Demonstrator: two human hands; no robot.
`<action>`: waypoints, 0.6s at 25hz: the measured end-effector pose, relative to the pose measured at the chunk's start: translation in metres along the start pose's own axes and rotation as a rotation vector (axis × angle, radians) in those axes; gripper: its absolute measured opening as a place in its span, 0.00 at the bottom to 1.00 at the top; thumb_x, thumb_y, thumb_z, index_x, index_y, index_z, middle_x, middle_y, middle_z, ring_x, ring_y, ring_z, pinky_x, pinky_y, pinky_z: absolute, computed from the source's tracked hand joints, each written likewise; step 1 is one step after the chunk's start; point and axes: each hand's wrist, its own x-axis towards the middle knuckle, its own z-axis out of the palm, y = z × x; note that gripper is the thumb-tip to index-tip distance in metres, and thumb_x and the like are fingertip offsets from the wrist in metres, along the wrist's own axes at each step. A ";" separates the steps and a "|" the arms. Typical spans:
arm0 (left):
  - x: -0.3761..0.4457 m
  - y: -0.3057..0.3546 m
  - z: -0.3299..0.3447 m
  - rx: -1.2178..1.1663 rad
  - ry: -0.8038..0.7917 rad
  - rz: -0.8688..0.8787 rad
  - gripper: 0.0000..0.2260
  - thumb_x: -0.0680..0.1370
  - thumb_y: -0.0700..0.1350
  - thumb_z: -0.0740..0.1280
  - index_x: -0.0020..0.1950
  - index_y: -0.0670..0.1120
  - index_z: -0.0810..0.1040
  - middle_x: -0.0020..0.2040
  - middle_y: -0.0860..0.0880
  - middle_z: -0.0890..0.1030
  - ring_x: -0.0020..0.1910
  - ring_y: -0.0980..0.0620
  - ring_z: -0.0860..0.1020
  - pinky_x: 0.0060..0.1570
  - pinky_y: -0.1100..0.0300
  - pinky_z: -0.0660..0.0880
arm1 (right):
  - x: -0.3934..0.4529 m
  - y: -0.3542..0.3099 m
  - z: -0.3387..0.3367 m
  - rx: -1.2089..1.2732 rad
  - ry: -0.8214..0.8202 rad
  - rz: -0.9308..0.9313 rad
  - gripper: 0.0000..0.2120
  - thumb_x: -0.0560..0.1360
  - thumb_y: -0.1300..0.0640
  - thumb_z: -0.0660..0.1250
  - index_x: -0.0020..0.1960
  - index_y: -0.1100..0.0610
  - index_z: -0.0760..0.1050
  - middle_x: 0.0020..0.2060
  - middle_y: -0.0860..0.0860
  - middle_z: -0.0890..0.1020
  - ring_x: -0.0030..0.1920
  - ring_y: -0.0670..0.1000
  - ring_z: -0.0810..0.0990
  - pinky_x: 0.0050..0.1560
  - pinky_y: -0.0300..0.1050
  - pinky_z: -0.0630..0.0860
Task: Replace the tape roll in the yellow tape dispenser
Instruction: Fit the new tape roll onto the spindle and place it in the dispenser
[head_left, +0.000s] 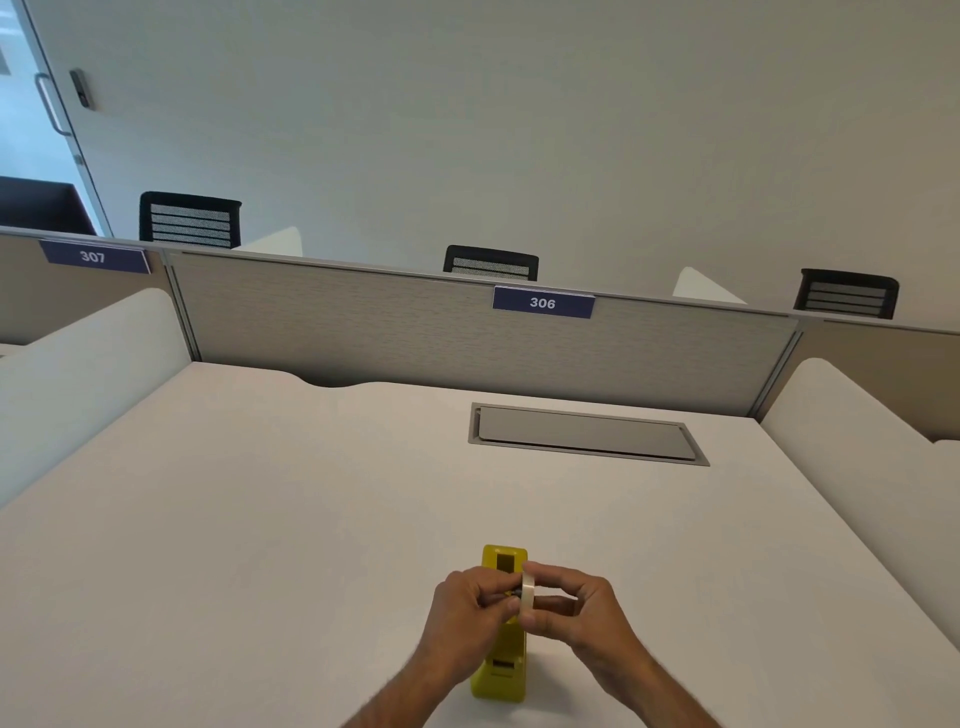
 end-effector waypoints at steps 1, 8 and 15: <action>0.000 -0.001 0.000 -0.008 0.005 -0.004 0.19 0.76 0.39 0.70 0.51 0.65 0.84 0.51 0.63 0.84 0.50 0.67 0.79 0.45 0.75 0.73 | 0.000 0.000 0.001 -0.025 0.006 0.001 0.31 0.58 0.66 0.84 0.60 0.55 0.81 0.54 0.55 0.86 0.54 0.59 0.84 0.48 0.51 0.83; 0.005 -0.014 -0.001 0.013 0.050 -0.074 0.19 0.76 0.37 0.69 0.60 0.58 0.82 0.56 0.58 0.84 0.50 0.60 0.82 0.48 0.70 0.76 | 0.006 -0.001 0.010 -0.417 0.111 -0.020 0.27 0.62 0.64 0.82 0.57 0.47 0.82 0.55 0.47 0.84 0.51 0.46 0.84 0.49 0.45 0.83; 0.016 -0.035 -0.011 0.372 0.003 -0.097 0.32 0.67 0.52 0.77 0.70 0.57 0.71 0.69 0.56 0.73 0.61 0.57 0.73 0.60 0.62 0.75 | 0.021 -0.006 0.013 -0.703 0.137 -0.081 0.26 0.63 0.56 0.82 0.59 0.45 0.80 0.53 0.40 0.82 0.50 0.43 0.79 0.42 0.34 0.76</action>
